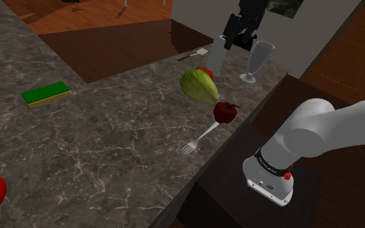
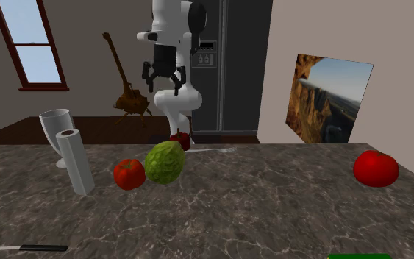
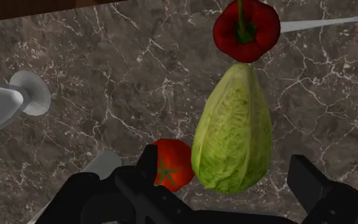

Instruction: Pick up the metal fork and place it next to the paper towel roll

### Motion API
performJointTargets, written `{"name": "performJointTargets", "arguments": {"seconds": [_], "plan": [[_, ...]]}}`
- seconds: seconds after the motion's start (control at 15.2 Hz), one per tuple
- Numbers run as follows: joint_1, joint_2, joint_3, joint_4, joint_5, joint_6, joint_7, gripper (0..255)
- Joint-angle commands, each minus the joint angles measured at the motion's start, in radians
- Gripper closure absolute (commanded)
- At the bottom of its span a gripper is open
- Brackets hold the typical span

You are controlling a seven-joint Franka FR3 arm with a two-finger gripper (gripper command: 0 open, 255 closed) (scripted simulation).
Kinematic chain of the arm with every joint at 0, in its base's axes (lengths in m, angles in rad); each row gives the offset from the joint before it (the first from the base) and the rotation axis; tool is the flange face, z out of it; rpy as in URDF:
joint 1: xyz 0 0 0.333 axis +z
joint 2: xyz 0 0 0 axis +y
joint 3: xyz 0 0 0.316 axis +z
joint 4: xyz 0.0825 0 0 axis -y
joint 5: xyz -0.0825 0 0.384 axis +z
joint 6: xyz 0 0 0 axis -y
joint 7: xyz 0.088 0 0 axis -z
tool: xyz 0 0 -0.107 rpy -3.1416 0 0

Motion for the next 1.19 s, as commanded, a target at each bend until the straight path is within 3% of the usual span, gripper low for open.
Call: {"name": "performJointTargets", "arguments": {"seconds": [0.0, 1.12], "plan": [[0.0, 0.0, 0.0, 0.0, 0.0, 0.0, 0.0, 0], [0.376, 0.086, 0.021, -0.332, 0.11, 0.403, -0.553, 0]]}}
